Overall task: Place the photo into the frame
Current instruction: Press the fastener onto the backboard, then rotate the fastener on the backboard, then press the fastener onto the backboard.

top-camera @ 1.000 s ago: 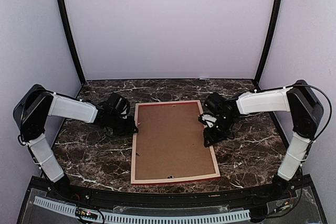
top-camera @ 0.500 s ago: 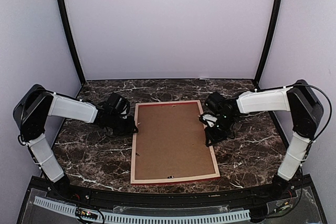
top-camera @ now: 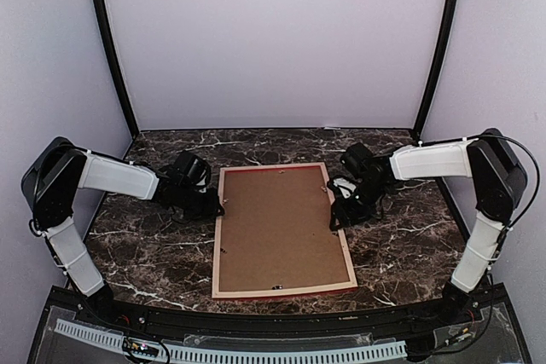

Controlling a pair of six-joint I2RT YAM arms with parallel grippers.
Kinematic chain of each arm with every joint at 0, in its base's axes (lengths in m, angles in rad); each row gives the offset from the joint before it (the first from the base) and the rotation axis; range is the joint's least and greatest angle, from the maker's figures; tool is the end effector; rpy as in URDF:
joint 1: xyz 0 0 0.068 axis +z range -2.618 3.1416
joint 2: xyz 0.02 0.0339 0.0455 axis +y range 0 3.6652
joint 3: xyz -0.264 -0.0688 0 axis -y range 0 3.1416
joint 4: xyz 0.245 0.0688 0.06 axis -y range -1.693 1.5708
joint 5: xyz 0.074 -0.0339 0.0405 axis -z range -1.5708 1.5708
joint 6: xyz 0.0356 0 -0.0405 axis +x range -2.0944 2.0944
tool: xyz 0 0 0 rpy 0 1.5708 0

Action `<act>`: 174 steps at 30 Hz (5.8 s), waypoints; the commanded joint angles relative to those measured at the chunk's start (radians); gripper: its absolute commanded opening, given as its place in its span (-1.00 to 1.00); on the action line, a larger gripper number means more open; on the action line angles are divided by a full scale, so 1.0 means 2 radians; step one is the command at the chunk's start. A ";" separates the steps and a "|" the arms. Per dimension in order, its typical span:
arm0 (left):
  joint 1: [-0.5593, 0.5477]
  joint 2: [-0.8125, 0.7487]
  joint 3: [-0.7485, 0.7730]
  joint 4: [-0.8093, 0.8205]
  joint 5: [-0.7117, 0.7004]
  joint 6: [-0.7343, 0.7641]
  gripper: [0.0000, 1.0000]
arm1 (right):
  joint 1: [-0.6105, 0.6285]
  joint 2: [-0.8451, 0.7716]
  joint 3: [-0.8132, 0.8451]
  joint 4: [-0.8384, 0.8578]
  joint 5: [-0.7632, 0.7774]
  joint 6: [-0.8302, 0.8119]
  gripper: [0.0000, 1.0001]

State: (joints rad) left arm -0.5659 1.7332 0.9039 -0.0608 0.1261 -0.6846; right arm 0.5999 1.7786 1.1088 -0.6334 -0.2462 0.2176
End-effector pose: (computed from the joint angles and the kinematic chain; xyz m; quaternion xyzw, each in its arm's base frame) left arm 0.2856 -0.1867 0.1489 -0.0348 0.9404 -0.2432 0.2354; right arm 0.2695 0.1949 0.1621 -0.2029 0.9625 0.1643 0.0731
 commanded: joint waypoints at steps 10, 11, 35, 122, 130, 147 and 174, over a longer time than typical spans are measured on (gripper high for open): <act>-0.003 -0.028 -0.002 -0.002 0.010 0.018 -0.30 | -0.004 0.024 0.009 0.027 0.037 0.018 -0.24; -0.003 -0.030 0.001 -0.003 0.009 0.020 -0.16 | -0.006 0.027 0.011 0.030 0.038 0.017 -0.31; 0.028 0.010 0.183 -0.079 0.049 0.219 0.71 | -0.028 0.084 0.121 -0.018 0.024 -0.164 -1.00; -0.024 -0.143 -0.079 -0.098 0.020 0.074 0.34 | -0.084 -0.046 -0.090 0.083 0.098 0.110 -0.37; -0.024 -0.085 -0.023 -0.100 0.006 0.111 0.39 | -0.086 -0.032 -0.084 0.089 0.101 0.099 -0.68; -0.024 -0.016 0.020 -0.124 -0.035 0.119 0.10 | -0.089 -0.028 -0.088 0.098 0.091 0.092 -0.77; -0.024 -0.025 0.006 -0.105 -0.010 0.137 -0.62 | -0.089 -0.021 -0.088 0.100 0.086 0.088 -0.82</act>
State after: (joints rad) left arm -0.6048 1.6958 0.9394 -0.2852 0.0628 -0.4477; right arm 0.4225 1.6852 0.9508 -0.4435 -0.0746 0.4263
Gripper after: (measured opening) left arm 0.221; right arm 0.152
